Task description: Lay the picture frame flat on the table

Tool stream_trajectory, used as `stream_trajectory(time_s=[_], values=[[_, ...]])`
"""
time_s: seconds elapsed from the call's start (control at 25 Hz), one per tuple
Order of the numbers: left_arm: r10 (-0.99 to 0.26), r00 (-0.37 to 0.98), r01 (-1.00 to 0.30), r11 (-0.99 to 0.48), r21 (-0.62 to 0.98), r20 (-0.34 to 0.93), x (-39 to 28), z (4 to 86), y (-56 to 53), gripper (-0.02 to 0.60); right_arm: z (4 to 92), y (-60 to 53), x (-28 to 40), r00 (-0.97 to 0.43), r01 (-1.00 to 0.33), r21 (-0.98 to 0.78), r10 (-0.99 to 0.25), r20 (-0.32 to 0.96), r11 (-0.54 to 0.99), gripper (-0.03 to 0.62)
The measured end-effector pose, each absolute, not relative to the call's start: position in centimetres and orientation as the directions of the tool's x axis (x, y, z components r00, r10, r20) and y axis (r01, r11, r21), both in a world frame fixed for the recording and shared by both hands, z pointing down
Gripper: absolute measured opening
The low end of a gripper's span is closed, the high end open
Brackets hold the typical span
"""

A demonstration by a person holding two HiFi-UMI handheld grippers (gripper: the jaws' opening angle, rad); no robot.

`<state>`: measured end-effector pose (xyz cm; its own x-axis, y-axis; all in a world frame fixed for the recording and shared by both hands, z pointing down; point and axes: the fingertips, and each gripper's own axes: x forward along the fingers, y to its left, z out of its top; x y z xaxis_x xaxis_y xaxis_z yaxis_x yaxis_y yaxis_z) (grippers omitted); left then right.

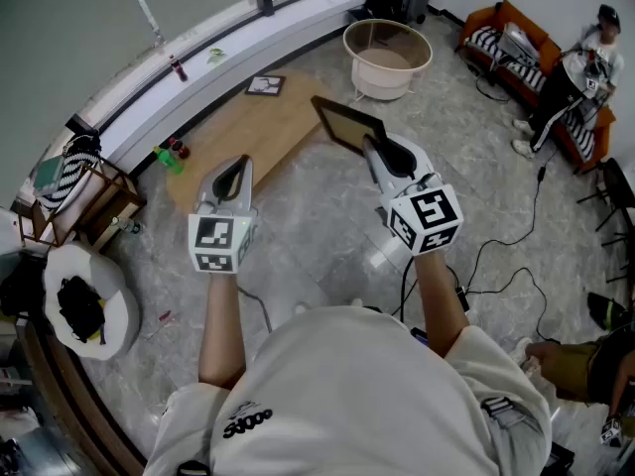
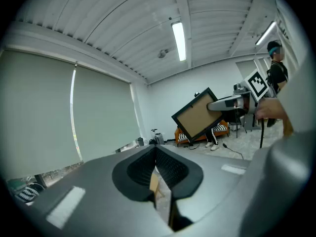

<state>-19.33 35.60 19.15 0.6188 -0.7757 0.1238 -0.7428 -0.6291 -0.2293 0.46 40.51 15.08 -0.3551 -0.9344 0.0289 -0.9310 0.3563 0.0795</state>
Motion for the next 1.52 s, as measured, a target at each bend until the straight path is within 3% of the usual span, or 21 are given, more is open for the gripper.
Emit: stream_trajectory(time_s=[0.96, 1.52], values=[[-0.822, 0.552, -0.791, -0.569, -0.223, 0.138, -11.4, 20.9, 36.0, 0.009, 17.6, 40.1, 9.7, -0.406, -0.914, -0.007, -0.913, 0.045, 0.406, 0.046], [-0.794, 0.596, -0.770, -0.608, -0.194, 0.123, -11.3, 22.6, 22.3, 0.009, 19.3, 28.3, 9.8, -0.357, -0.934, -0.022, -0.932, 0.063, 0.357, 0.046]])
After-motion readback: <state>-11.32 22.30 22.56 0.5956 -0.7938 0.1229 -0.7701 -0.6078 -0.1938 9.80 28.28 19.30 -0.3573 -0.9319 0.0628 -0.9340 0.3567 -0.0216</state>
